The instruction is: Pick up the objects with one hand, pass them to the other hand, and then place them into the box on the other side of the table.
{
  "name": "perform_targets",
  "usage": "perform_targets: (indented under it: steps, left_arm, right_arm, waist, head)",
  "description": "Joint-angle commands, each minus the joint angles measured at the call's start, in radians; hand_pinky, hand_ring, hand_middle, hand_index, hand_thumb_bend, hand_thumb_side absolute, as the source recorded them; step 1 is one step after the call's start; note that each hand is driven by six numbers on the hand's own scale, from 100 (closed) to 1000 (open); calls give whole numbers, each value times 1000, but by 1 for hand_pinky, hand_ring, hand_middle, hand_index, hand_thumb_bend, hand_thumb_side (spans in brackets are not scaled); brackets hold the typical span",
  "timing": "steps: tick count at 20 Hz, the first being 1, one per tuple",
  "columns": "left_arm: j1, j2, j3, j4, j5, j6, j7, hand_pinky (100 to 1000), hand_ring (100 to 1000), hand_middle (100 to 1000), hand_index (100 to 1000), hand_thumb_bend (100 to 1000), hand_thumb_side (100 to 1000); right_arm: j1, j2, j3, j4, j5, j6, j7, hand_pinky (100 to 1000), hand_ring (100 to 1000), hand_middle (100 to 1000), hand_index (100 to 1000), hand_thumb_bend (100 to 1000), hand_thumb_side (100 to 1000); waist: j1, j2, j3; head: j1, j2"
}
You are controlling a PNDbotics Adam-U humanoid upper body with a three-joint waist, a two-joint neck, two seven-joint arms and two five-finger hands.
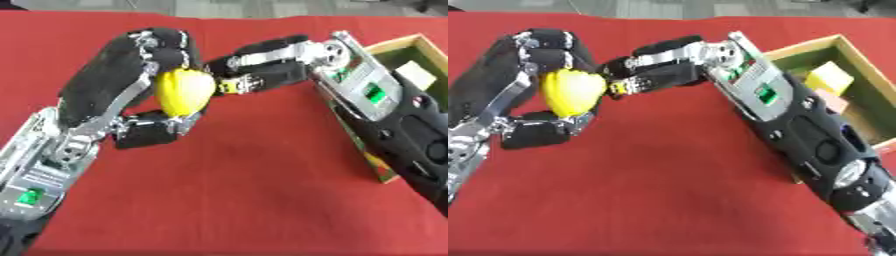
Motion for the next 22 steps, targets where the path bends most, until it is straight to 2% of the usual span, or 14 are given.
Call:
perform_targets:
  steps: [1, 11, 22]
  left_arm:
    - [-5, 36, 12, -21, 2, -1, 13, 676, 592, 539, 548, 100, 100]
    - [-4, 72, 15, -22, -15, -14, 33, 678, 594, 544, 547, 100, 100]
    - [-4, 74, 16, -22, -12, -10, 36, 676, 590, 540, 546, 100, 100]
  right_arm:
    - [-14, -27, -10, -34, -21, -1, -1, 963, 1000, 925, 1000, 100, 889]
    - [-8, -49, 1, -103, -83, 31, -1, 965, 1000, 930, 1000, 100, 904]
    - [-5, -58, 5, -153, -144, 81, -1, 969, 1000, 936, 1000, 100, 921]
  waist:
    - [1, -24, 0]
    - [0, -25, -3]
    - [-1, -24, -6]
  head:
    - [2, -1]
    - [9, -3]
    - [14, -5]
